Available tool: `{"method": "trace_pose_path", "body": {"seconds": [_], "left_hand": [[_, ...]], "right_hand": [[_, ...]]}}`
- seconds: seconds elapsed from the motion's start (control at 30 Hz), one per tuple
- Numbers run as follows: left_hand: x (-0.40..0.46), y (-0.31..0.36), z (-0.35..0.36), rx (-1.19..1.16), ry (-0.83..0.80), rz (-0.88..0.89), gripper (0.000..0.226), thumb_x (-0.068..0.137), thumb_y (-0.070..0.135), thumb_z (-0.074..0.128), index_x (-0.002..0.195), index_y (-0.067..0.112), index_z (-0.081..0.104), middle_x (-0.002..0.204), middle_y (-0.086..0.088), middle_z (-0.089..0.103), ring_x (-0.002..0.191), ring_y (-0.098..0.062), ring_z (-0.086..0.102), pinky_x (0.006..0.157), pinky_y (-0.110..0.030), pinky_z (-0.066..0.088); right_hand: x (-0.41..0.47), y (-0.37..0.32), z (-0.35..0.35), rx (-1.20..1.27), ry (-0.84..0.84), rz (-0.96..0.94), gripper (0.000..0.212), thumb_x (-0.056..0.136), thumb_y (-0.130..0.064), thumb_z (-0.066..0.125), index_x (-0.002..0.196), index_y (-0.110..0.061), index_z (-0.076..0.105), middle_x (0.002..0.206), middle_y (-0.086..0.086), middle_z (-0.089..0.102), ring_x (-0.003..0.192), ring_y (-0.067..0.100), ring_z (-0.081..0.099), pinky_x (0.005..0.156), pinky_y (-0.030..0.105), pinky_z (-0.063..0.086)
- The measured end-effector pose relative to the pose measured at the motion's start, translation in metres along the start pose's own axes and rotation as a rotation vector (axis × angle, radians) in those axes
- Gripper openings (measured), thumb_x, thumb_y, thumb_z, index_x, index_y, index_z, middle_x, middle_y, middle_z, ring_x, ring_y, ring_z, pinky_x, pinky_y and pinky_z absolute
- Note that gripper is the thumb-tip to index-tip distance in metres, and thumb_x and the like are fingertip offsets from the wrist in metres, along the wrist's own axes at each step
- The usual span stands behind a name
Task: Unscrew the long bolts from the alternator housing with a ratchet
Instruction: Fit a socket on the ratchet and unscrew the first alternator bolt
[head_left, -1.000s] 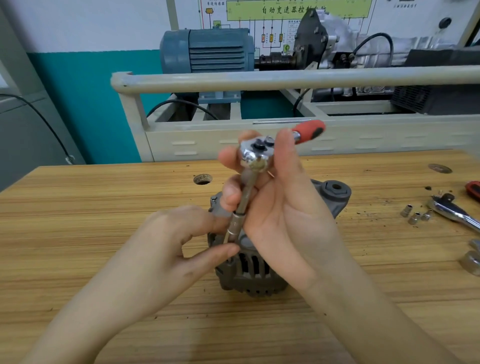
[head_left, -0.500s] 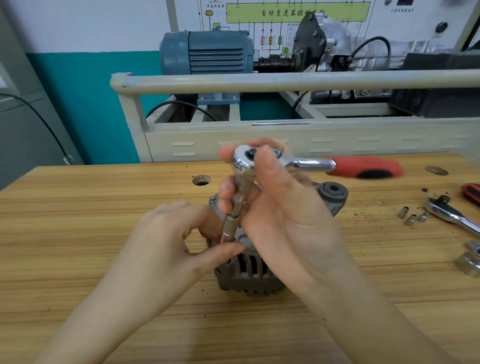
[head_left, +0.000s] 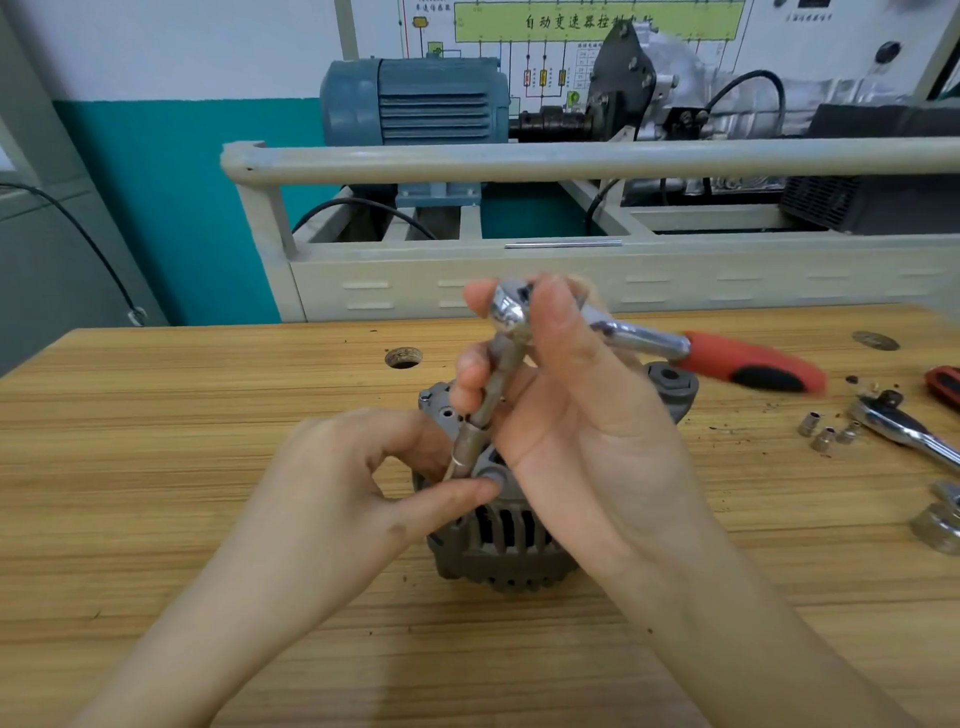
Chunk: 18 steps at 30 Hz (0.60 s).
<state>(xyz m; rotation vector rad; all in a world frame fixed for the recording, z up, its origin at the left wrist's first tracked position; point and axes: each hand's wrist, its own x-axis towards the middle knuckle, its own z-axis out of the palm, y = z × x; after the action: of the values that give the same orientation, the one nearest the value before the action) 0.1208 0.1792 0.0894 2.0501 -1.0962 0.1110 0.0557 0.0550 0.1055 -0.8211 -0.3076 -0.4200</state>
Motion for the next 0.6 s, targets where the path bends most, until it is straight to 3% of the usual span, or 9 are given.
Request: {"method": "trace_pose_path", "body": {"seconds": [0.17,0.23,0.33,0.5,0.6], "left_hand": [[0.0011,-0.0022,-0.0090,0.020,-0.150,0.016,0.026,0.057,0.058,0.064,0.071,0.037,0.067,0.083,0.029,0.065,0.081,0.008,0.059,0.071,-0.007,0.040],[0.0016,-0.0025,-0.0076,0.037,-0.191,0.019,0.014,0.064,0.043,0.075,0.070,0.033,0.066,0.083,0.027,0.065,0.081,0.007,0.058,0.073,-0.010,0.041],[0.0021,-0.0018,-0.0048,0.034,-0.187,0.039,0.012,0.065,0.024,0.075,0.066,0.030,0.066,0.078,0.025,0.066,0.078,0.006,0.059,0.072,-0.012,0.042],[0.0007,-0.0017,-0.0045,0.002,-0.148,0.037,0.014,0.064,0.022,0.077,0.063,0.030,0.066,0.073,0.022,0.067,0.074,0.004,0.061,0.071,-0.014,0.044],[0.0005,-0.0013,-0.0063,-0.011,-0.118,0.057,0.022,0.063,0.018,0.080,0.062,0.034,0.065,0.071,0.019,0.068,0.073,0.003,0.061,0.071,-0.008,0.043]], "right_hand": [[0.0052,0.0029,-0.0017,-0.017,-0.043,0.079,0.027,0.070,-0.045,0.058,0.073,-0.022,0.071,0.079,-0.005,0.069,0.059,0.007,0.061,0.061,0.020,0.047],[0.0059,0.0032,-0.0026,0.000,-0.044,0.089,0.029,0.068,-0.046,0.054,0.072,-0.023,0.071,0.080,-0.005,0.070,0.057,0.007,0.061,0.060,0.020,0.047],[0.0057,0.0038,-0.0020,0.016,-0.045,0.096,0.029,0.068,-0.046,0.055,0.073,-0.021,0.070,0.079,-0.004,0.070,0.057,0.008,0.061,0.058,0.020,0.047],[0.0040,0.0033,-0.0010,0.004,-0.064,0.078,0.029,0.069,-0.045,0.054,0.074,-0.021,0.070,0.079,-0.004,0.069,0.056,0.008,0.059,0.058,0.019,0.047],[0.0039,0.0006,-0.0009,-0.003,-0.088,0.050,0.030,0.070,-0.045,0.053,0.073,-0.022,0.071,0.079,-0.005,0.069,0.057,0.007,0.060,0.059,0.019,0.047]]}}
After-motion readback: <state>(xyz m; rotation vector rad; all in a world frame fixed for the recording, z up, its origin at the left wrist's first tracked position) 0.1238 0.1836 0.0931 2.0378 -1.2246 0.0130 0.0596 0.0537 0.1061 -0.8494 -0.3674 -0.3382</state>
